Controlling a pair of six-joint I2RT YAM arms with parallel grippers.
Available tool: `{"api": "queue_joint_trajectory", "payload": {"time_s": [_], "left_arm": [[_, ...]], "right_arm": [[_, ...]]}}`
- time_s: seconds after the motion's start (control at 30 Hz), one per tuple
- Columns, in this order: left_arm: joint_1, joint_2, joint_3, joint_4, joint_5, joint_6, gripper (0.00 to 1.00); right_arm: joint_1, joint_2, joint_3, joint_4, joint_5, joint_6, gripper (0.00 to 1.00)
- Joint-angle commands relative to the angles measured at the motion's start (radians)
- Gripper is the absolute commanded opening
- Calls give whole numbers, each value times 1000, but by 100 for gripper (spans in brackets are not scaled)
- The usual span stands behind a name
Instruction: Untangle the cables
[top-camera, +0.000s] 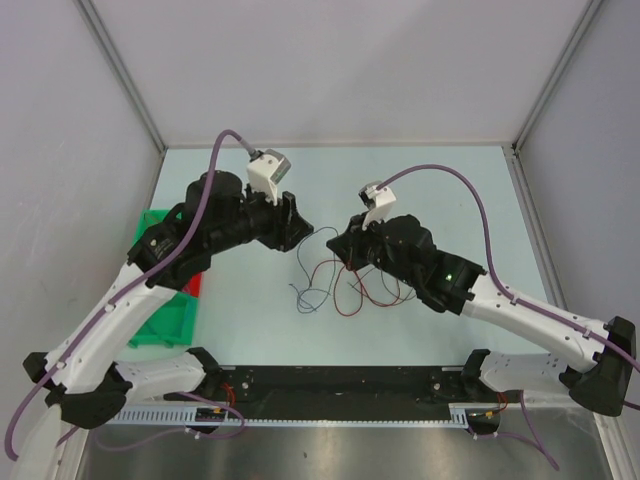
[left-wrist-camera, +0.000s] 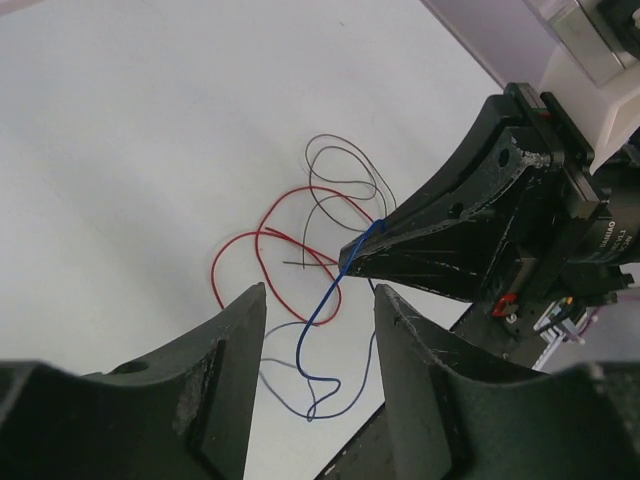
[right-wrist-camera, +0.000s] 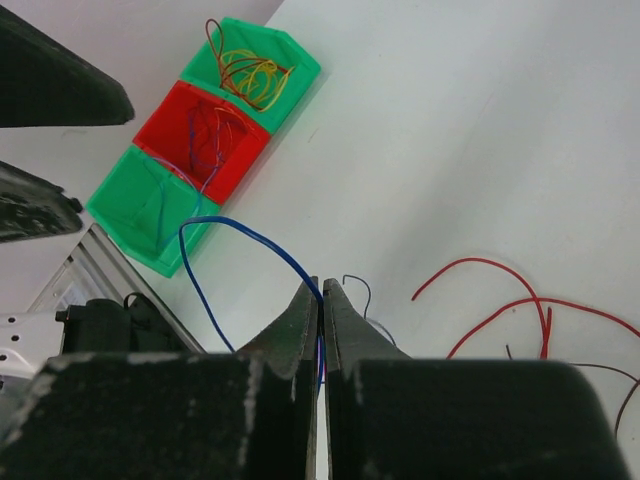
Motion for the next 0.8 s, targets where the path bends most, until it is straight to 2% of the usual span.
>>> {"api": "queue_joint_trajectory", "payload": {"time_s": [0.0, 0.2, 0.33, 0.43, 0.47, 0.6, 0.63, 0.67, 0.7, 0.73, 0.77], "left_arm": [[-1, 14, 0, 24, 101, 51, 52], [-18, 48, -14, 50, 133, 96, 55], [-32, 81, -12, 47, 129, 114, 50], [-44, 104, -12, 44, 115, 120, 40], [-47, 108, -14, 43, 109, 119, 32], [-58, 118, -21, 46, 98, 116, 17], [-59, 120, -21, 47, 89, 111, 11], [-62, 121, -17, 47, 69, 108, 0], [-61, 121, -15, 46, 54, 104, 0], [-62, 120, -12, 44, 43, 90, 0], [-61, 117, -1, 41, 3, 84, 0]], "right_arm": [[12, -12, 48, 18, 11, -22, 0], [15, -26, 48, 21, 2, -26, 0], [15, -37, 48, 15, -1, -28, 0], [17, -43, 48, 14, -1, -26, 0], [17, -44, 48, 12, 0, -26, 0], [17, -46, 48, 12, -1, -26, 0], [18, -46, 48, 14, -3, -26, 0], [18, -46, 48, 12, -3, -28, 0], [18, -46, 48, 12, -3, -31, 0], [18, -44, 48, 7, -3, -29, 4], [18, -44, 48, 4, 2, -29, 13]]}}
